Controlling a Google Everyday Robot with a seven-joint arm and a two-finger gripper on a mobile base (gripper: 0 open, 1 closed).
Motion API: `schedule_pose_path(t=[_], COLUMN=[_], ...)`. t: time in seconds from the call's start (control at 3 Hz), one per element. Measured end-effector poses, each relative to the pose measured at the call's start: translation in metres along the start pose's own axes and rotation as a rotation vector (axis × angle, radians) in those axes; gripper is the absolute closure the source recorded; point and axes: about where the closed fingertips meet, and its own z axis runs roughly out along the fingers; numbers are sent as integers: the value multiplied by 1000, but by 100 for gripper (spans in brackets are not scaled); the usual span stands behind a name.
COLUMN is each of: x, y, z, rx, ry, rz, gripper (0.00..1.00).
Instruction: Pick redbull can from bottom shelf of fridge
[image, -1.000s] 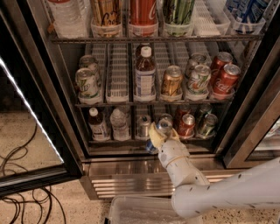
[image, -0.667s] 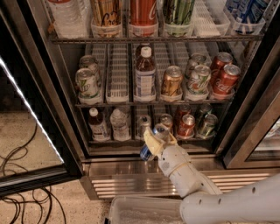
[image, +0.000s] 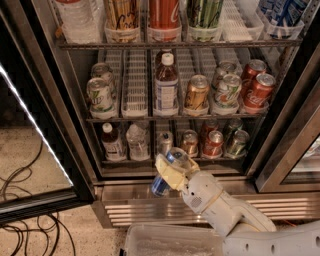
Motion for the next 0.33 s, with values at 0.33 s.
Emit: schedule_pose_path(t=[0.33], x=[3], y=[10], z=[2], rx=[-36], ry=[12], rz=[-3], gripper=[100])
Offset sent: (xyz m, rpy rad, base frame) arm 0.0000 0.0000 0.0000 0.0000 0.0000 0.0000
